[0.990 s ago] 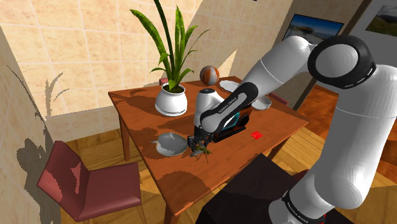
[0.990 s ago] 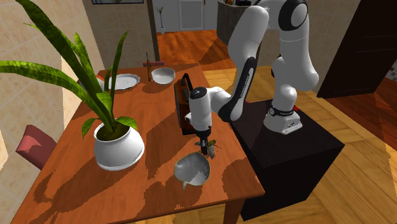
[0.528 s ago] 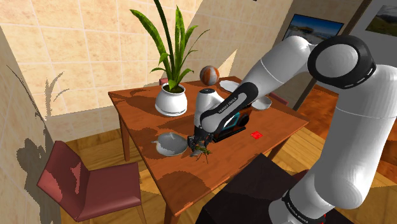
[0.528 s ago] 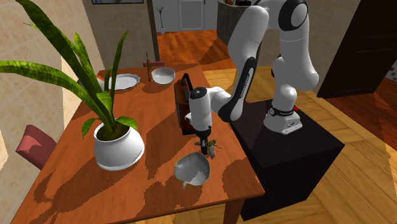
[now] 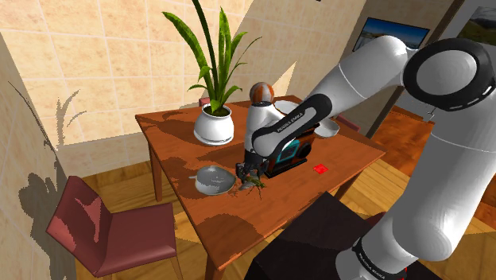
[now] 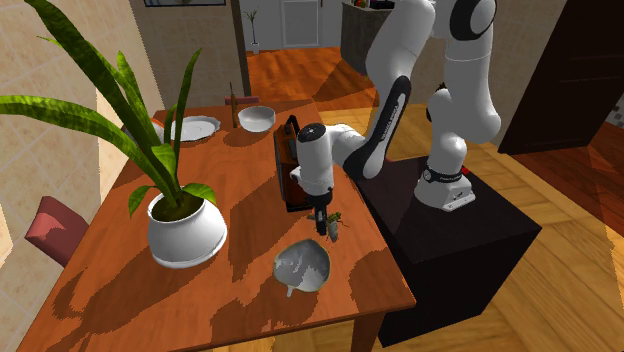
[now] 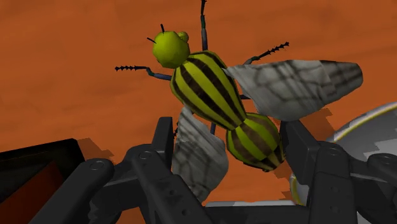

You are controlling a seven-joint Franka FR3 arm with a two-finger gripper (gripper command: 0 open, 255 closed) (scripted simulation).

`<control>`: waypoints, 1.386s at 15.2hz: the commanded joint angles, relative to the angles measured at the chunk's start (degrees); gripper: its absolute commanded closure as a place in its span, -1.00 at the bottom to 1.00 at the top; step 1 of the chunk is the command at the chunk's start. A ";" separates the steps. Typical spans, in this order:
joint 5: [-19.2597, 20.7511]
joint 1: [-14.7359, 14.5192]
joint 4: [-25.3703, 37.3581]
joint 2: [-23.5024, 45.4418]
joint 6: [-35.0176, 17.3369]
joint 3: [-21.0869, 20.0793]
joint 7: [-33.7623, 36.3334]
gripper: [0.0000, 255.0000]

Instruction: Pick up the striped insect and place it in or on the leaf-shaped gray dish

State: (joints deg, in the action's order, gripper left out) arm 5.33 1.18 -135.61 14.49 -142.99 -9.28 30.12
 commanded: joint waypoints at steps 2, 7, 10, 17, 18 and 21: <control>-0.71 0.14 0.05 -2.12 2.15 -0.32 -0.45 1.00; -1.83 0.36 0.33 -5.55 5.79 -0.69 -1.27 1.00; -2.43 0.44 0.66 -7.49 8.02 -0.84 -1.72 1.00; -2.71 -0.51 5.83 -7.17 12.91 -1.69 -0.29 1.00; -2.41 -1.03 8.12 -5.55 13.63 -2.00 0.70 1.00; -1.43 -2.72 15.34 -0.56 16.04 -2.73 3.51 1.00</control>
State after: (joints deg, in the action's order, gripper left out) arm 3.61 -0.88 -122.57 12.34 -127.72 -11.69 32.51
